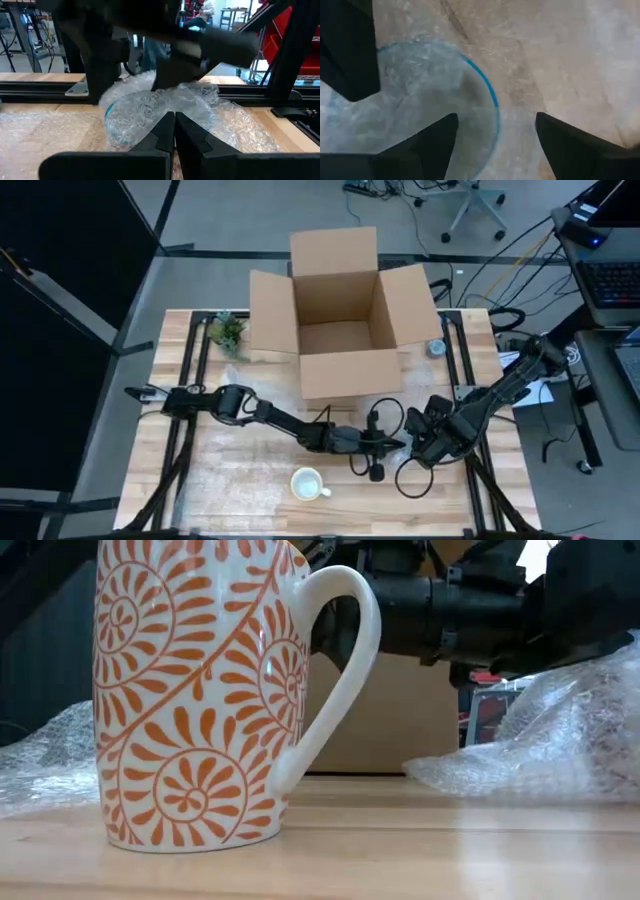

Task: Wrap mug
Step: Wrap the red mug with bubble wrap

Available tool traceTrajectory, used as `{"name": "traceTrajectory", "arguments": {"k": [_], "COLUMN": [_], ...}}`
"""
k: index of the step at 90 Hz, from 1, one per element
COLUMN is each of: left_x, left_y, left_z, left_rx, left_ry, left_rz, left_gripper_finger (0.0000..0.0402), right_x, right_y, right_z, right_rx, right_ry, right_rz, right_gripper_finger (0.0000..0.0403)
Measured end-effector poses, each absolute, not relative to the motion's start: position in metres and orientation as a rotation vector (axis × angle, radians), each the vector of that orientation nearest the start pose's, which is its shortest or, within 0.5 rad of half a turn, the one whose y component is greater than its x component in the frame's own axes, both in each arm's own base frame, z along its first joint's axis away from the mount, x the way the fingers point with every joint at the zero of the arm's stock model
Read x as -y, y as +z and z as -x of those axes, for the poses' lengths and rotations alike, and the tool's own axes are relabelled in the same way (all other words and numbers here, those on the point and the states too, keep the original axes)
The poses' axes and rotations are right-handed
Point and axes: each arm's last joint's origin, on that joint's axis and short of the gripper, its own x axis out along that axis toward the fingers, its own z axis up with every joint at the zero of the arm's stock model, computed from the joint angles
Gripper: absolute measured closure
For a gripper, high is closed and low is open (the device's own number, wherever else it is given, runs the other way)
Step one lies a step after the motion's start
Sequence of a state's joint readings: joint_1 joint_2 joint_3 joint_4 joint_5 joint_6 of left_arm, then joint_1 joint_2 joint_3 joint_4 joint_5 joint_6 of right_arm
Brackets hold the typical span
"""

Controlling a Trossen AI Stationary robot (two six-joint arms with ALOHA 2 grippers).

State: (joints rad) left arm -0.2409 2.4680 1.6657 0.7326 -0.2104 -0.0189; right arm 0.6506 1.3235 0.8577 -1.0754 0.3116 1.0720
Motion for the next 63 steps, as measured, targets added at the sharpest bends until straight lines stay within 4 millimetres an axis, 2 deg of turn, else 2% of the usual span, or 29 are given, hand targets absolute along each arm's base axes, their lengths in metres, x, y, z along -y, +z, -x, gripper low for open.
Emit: {"name": "traceTrajectory", "arguments": {"k": [17, 29, 49, 56, 63], "left_x": [0.122, 0.122, 0.122, 0.115, 0.102], "left_y": [0.127, 0.129, 0.147, 0.153, 0.149], "left_z": [-0.522, -0.521, -0.524, -0.528, -0.532], "left_rx": [-0.067, -0.055, -0.035, -0.035, -0.057], "left_ry": [-0.032, -0.032, -0.03, 0.005, 0.034], "left_rz": [0.004, 0.006, -0.013, 0.085, 0.226], "left_gripper_finger": [0.0402, 0.0402, 0.0402, 0.0402, 0.0402], "right_x": [-0.114, -0.112, -0.113, -0.114, -0.115], "right_y": [0.19, 0.19, 0.189, 0.189, 0.189], "right_z": [-0.169, -0.17, -0.17, -0.171, -0.173], "right_rx": [-1.245, -1.249, -1.255, -1.249, -1.241], "right_ry": [-0.457, -0.455, -0.438, -0.431, -0.405], "right_rz": [-0.231, -0.237, -0.227, -0.232, -0.245], "right_gripper_finger": [0.0147, 0.0147, 0.0147, 0.0147, 0.0147]}}
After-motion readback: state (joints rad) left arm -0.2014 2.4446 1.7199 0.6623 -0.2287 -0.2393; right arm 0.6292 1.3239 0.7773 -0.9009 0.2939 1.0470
